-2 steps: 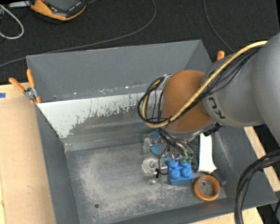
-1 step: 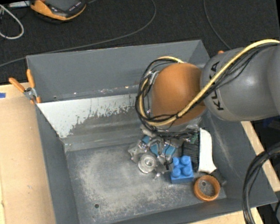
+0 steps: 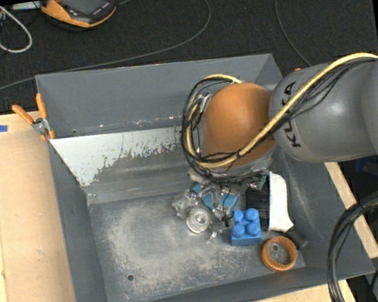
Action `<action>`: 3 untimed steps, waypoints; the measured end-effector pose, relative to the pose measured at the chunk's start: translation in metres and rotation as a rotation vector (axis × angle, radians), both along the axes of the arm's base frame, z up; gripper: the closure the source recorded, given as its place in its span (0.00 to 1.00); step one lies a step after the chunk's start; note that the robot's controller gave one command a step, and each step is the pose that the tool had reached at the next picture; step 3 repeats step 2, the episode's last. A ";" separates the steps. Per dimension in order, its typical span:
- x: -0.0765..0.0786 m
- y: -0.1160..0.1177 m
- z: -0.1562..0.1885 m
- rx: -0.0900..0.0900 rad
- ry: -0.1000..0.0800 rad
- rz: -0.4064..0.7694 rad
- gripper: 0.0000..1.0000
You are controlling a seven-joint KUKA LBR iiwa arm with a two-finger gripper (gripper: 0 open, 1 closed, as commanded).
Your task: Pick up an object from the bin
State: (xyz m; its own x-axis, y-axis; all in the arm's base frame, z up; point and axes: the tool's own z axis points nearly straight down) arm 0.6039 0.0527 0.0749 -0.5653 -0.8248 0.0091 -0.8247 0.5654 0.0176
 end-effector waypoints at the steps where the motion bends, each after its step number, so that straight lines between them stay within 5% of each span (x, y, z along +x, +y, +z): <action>1: 0.001 0.000 0.002 0.001 0.000 -0.004 1.00; 3: -0.001 0.000 0.019 0.002 0.003 -0.004 1.00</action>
Offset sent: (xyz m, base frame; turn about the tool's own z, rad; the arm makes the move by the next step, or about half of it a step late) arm 0.0014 0.0003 0.1073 0.0029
